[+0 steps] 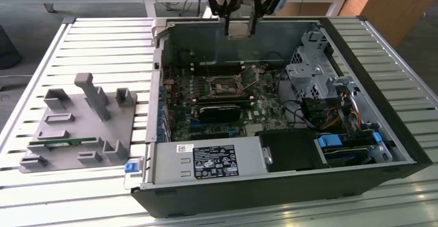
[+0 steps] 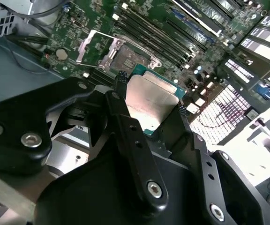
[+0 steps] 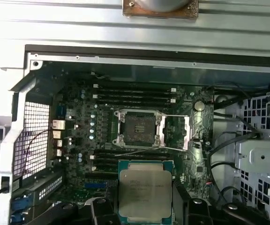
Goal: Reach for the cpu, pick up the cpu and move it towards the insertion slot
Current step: 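Pick up the cpu and move it towards the insertion slot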
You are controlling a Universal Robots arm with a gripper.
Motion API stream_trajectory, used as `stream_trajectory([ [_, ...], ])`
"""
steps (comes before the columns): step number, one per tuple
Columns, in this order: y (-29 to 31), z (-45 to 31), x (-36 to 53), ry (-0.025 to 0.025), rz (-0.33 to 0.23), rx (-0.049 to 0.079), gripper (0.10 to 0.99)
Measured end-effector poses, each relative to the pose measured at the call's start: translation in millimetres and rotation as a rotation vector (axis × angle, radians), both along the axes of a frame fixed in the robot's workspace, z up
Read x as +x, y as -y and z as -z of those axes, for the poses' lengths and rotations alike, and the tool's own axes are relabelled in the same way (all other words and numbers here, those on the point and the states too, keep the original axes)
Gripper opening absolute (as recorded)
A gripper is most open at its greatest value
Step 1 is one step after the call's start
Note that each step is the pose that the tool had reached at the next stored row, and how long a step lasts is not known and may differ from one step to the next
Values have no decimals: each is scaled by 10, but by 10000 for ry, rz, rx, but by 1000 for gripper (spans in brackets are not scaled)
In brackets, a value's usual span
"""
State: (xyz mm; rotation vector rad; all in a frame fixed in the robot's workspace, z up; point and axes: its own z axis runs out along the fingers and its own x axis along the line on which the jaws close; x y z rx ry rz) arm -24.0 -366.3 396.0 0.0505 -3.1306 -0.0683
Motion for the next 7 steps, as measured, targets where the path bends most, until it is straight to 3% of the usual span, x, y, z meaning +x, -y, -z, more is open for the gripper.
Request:
stream_trajectory([
  [7, -8, 3, 19, 2, 0, 0, 541],
])
